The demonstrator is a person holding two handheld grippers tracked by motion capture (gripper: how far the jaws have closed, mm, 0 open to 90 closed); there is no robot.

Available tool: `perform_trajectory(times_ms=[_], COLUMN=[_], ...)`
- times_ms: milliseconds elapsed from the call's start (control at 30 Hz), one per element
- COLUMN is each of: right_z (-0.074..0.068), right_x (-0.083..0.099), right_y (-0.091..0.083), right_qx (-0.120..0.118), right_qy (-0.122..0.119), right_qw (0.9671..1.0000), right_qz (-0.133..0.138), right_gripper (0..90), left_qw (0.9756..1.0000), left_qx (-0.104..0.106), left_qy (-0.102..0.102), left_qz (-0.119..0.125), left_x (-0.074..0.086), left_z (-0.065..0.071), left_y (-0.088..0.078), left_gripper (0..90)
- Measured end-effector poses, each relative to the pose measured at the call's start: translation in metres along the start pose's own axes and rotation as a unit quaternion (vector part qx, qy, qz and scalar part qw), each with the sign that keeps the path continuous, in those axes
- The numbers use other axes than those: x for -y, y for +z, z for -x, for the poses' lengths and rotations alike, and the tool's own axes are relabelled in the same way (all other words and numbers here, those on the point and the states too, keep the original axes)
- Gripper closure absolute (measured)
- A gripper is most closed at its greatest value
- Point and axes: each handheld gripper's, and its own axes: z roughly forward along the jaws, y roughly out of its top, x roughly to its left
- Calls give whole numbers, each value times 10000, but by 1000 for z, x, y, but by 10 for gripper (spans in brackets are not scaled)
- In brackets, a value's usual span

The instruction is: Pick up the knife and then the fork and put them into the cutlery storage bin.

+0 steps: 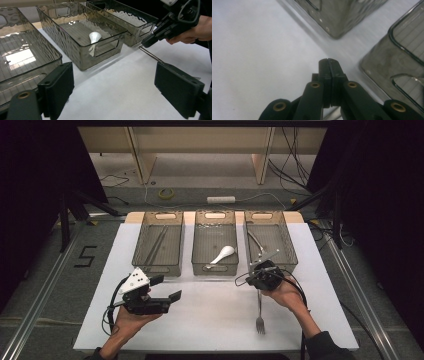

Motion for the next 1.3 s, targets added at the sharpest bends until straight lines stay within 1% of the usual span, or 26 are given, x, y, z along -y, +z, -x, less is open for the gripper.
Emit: perform_trajectory(times_ms=[100, 133, 300, 467, 533, 767, 967, 1100, 1300], right_z=[3, 5, 12, 18, 19, 20, 19, 18, 19], right_x=[3, 5, 11, 16, 16, 18, 18, 17, 18], right_y=[3, 5, 10, 14, 15, 19, 20, 20, 18], right_qx=[-13, -11, 28, 53, 59, 80, 59, 119, 185], right_qy=[44, 23, 174, 251, 275, 233, 243, 194, 210], right_qw=[10000, 9999, 9995, 9991, 9989, 9985, 9982, 9979, 9972], right_qz=[-86, -112, -252, -343, -381, -499, -547, -602, -696], right_gripper=[900, 900, 900, 900, 900, 900, 900, 900, 900], left_qw=[10000, 10000, 10000, 10000, 10000, 10000, 10000, 10000, 10000], left_qx=[-3, 1, 3, 5, 4, -3, -17, -20, -26], left_qy=[-11, -9, -15, -8, -7, 1, 30, 29, 20], left_qz=[-15, -14, -12, -22, -20, -30, -61, -56, -48], left_x=[0, 0, 0, 0, 1, 1, 1, 1, 1], left_z=[0, 0, 0, 0, 0, 1, 1, 1, 1], left_y=[0, 0, 0, 1, 1, 1, 1, 0, 0], left_gripper=[156, 156, 156, 156, 156, 156, 156, 156, 156])
